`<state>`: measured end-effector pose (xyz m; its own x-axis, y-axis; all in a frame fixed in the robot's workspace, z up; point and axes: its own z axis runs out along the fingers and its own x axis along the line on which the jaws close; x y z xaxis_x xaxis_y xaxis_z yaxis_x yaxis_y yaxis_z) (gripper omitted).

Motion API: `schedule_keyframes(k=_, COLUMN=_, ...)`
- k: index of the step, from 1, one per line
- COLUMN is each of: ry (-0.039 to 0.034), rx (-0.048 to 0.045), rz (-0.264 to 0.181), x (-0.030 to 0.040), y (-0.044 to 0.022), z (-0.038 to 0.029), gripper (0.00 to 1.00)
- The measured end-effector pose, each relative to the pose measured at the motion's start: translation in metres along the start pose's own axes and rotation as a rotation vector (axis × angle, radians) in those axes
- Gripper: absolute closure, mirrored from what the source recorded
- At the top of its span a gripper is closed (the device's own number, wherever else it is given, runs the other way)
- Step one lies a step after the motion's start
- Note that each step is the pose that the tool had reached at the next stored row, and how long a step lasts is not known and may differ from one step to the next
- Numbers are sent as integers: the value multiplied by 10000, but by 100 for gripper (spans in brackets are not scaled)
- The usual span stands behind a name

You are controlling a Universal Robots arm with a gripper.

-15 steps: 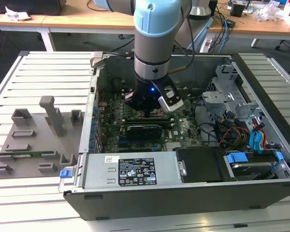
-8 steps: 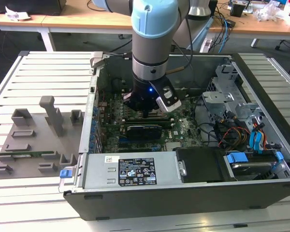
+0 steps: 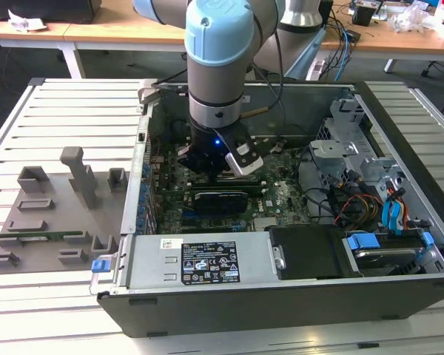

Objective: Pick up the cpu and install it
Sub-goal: 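Install the second cpu locking lever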

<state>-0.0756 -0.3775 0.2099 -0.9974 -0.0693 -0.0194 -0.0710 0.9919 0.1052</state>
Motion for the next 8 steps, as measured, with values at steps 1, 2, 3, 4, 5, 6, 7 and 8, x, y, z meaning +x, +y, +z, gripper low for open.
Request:
schedule_keyframes(k=1, ry=-1, rx=-7, rz=0, x=12, y=4, z=9, gripper=89)
schedule_keyframes(k=2, ry=0, rx=-14, rz=0, x=20, y=10, z=15, gripper=89)
schedule_keyframes(k=3, ry=-2, rx=-25, rz=0, x=27, y=19, z=23, gripper=89)
schedule_keyframes(k=4, ry=-3, rx=-32, rz=0, x=32, y=26, z=28, gripper=89)
schedule_keyframes(k=5, ry=-3, rx=-37, rz=0, x=38, y=33, z=33, gripper=89)
schedule_keyframes(k=6, ry=-3, rx=-40, rz=0, x=48, y=45, z=45, gripper=89)
schedule_keyframes(k=7, ry=-2, rx=-40, rz=0, x=52, y=51, z=52, gripper=89)
schedule_keyframes(k=8, ry=-1, rx=-37, rz=0, x=55, y=56, z=58, gripper=89)
